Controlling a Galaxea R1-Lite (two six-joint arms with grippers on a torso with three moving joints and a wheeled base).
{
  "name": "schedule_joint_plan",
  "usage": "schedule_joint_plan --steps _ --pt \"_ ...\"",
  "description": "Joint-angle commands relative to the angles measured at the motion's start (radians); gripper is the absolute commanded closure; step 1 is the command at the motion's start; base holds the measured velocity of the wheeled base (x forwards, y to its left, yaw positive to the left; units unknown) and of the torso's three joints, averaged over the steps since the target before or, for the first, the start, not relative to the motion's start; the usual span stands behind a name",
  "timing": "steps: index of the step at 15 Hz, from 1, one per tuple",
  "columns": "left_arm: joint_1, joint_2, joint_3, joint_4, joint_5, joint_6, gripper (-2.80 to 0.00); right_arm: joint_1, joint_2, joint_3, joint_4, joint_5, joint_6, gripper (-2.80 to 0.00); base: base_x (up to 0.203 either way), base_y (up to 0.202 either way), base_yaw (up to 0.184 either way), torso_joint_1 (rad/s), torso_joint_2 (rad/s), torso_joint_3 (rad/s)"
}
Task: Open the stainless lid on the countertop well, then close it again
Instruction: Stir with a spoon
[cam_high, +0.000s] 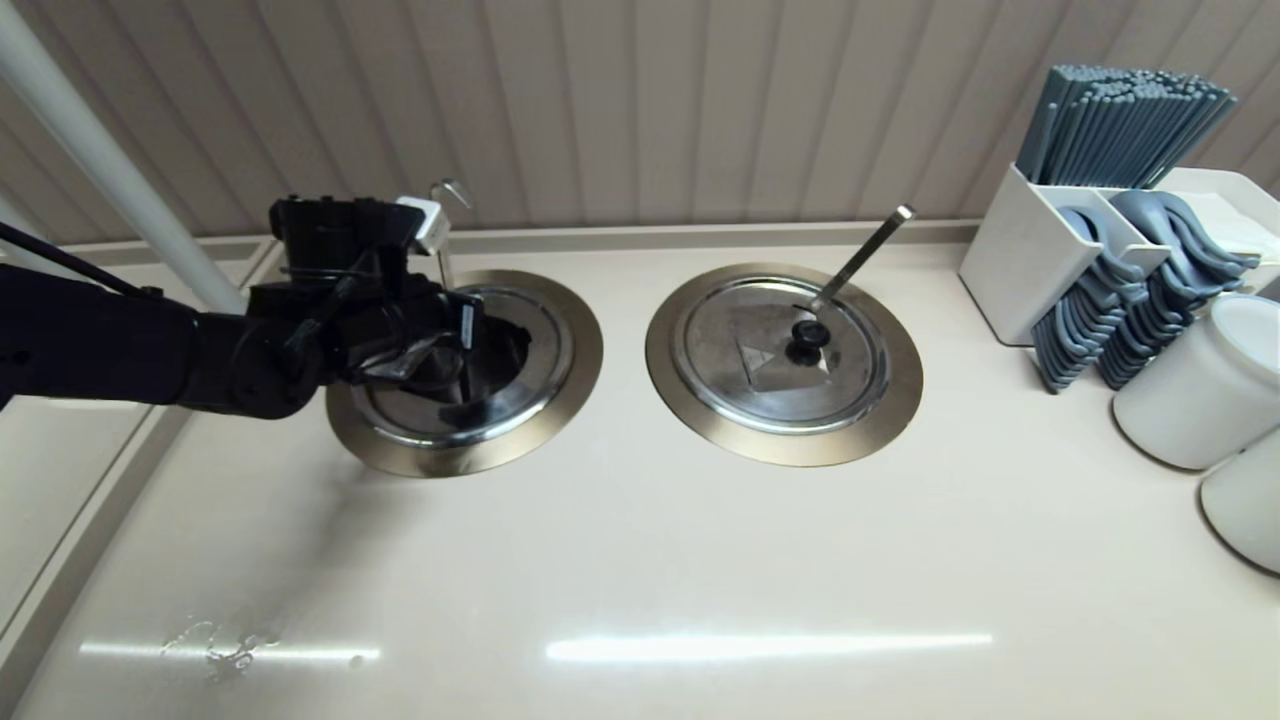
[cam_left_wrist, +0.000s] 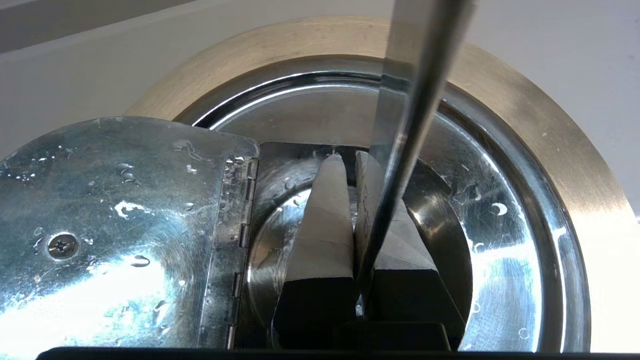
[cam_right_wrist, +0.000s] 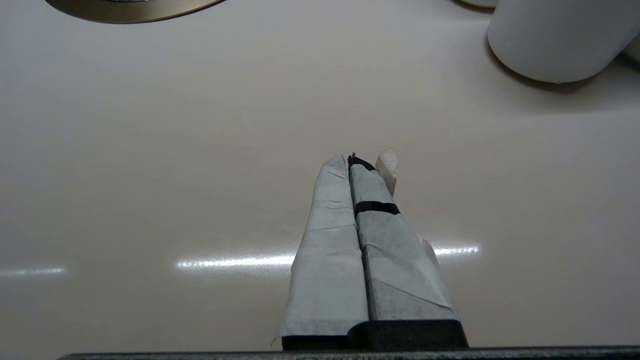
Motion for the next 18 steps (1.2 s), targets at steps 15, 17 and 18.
schedule_joint_plan --steps 15,17,18 --pt "-0.092 0.064 0.02 -0.176 -0.011 -0.112 0.0 0.0 0.0 0.0 0.001 0.0 0.0 0.0 0.0 0.0 0.0 0.0 0.0 0.0" --pt "-0.086 0.06 0.023 -0.159 -0.011 -0.107 0.0 0.0 0.0 0.0 0.001 0.0 0.0 0.0 0.0 0.0 0.0 0.0 0.0 0.0" --pt "-0.081 0.046 0.021 -0.113 -0.014 -0.105 0.0 0.0 0.0 0.0 0.001 0.0 0.0 0.0 0.0 0.0 0.0 0.0 0.0 0.0"
